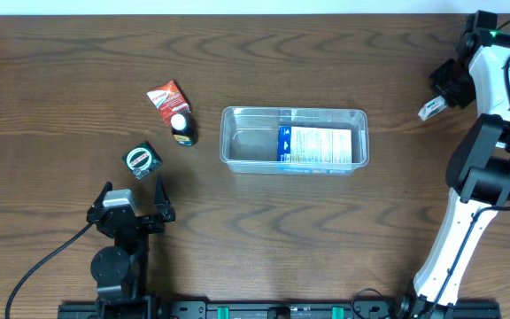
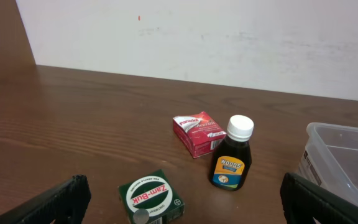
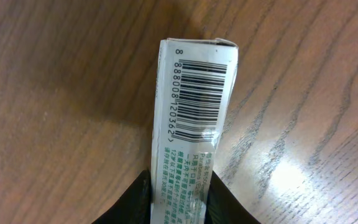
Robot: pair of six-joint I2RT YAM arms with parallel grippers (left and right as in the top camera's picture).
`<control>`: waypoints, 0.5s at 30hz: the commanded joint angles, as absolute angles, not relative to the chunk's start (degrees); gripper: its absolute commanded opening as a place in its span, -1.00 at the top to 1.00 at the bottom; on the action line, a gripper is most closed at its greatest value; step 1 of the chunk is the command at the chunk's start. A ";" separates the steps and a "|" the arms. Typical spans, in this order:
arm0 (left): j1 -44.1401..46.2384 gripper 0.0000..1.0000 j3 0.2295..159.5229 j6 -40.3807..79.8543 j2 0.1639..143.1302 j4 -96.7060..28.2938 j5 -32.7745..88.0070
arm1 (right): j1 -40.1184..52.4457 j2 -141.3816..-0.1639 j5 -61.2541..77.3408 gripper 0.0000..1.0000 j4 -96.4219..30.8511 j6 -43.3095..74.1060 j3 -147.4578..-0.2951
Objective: Pack container
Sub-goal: 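Lift the slim box and lower it into the container's right end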
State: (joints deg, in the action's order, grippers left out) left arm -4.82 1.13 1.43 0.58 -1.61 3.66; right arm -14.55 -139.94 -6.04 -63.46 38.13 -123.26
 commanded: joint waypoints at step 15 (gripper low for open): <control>-5.08 -0.96 0.23 0.86 0.27 -3.81 3.64 | -14.17 -140.16 5.87 0.43 -64.77 15.92 -123.33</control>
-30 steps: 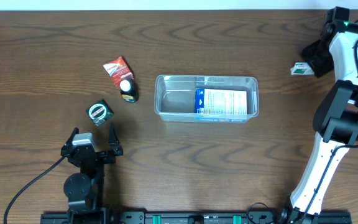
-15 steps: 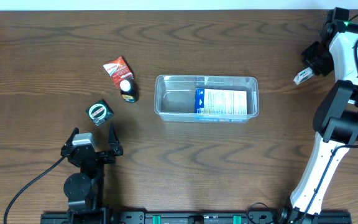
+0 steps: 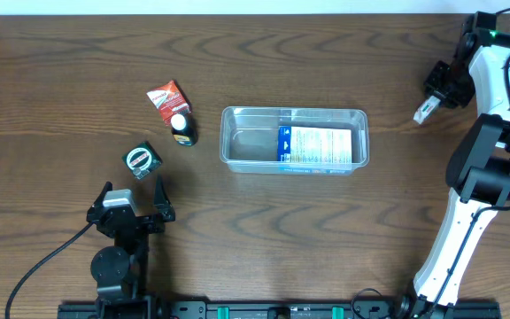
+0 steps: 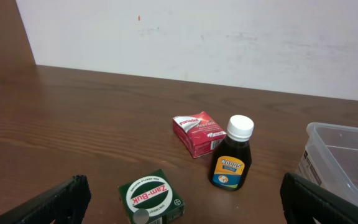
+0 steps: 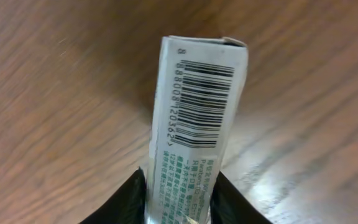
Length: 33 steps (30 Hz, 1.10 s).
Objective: Pack container
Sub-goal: 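Lift the slim box and lower it into the container's right end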
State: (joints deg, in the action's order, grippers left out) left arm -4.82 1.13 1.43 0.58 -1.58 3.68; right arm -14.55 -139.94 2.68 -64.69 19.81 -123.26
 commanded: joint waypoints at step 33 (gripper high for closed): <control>-5.08 -0.96 0.23 0.86 0.27 -3.79 3.64 | -1.72 -122.76 22.50 0.81 -78.22 -23.51 -133.19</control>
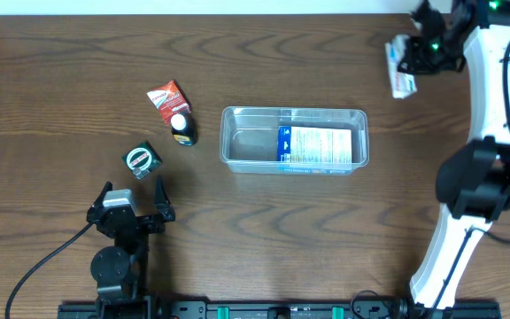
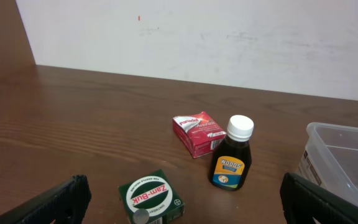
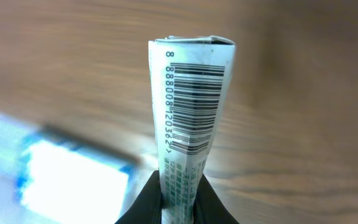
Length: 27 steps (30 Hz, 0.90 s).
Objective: Pack container
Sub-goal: 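Lift the slim box and lower it into the container's right end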
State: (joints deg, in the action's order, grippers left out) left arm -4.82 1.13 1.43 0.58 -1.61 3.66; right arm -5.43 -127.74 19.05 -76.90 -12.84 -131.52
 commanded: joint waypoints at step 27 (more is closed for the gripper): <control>-5.08 -0.96 0.23 0.86 0.27 -3.79 3.64 | 20.43 -117.89 7.92 0.83 -94.08 -61.34 -129.32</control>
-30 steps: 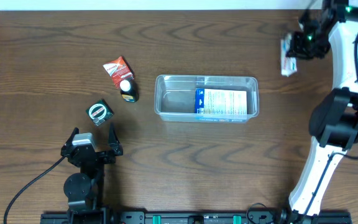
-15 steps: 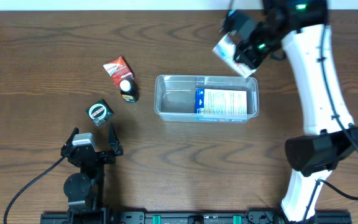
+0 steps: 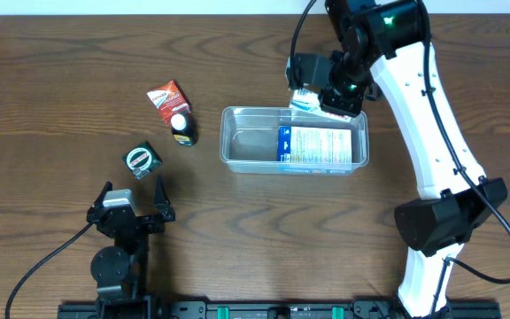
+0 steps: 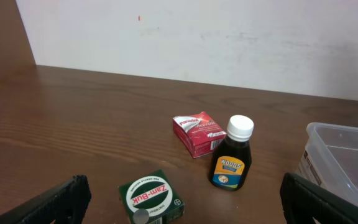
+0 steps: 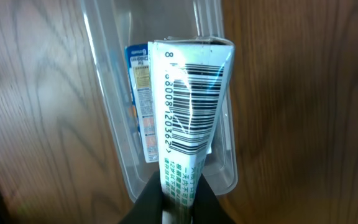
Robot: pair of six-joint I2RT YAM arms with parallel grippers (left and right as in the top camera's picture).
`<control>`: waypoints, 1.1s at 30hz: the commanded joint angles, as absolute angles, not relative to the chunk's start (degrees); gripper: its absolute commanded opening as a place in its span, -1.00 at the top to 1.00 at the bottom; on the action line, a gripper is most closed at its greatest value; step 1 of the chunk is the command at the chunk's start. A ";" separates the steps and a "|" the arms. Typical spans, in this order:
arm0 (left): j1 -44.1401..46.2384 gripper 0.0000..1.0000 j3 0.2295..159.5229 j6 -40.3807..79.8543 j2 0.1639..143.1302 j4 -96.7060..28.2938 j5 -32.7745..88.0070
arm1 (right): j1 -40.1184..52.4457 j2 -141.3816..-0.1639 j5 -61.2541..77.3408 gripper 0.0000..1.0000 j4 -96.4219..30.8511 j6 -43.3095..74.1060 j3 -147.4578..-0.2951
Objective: Pack container
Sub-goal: 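Lift the slim box and lower it into the container's right end, then open right gripper to release the slim box and lift away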
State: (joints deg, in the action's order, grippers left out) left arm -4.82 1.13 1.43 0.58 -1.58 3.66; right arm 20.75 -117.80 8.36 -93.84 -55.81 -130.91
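A clear plastic container (image 3: pixel 237 159) stands mid-table with a blue-and-white box (image 3: pixel 317 146) lying in its right half. My right gripper (image 3: pixel 320 97) is shut on a slim white barcode box (image 5: pixel 190 118), held above the container's (image 5: pixel 114 124) far rim. A red box (image 3: pixel 164 96), a dark bottle with a white cap (image 3: pixel 182 128) and a green Zam-Buk box (image 3: pixel 142 159) lie left of the container. My left gripper (image 4: pixel 179 218) rests open near the front edge, behind the Zam-Buk box (image 4: pixel 151 198).
A white wall runs behind the table's far edge (image 4: pixel 229 43). The right arm (image 3: pixel 432 115) reaches in from the right, crossing above the table beside the container.
My right gripper, with the white barcode box, has moved from the far right corner of the table leftward to above the container's far rim. The left arm has not moved.
My right gripper held the white barcode box low over bare wood at the far right edge. It was then a little further back, then at the far right corner. Now the box hangs over the container. The left-side items stayed put.
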 commanded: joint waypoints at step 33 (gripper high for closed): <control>-5.08 -0.96 0.23 0.86 0.27 -3.79 3.64 | 16.97 -117.89 7.33 0.70 -67.66 -74.52 -99.68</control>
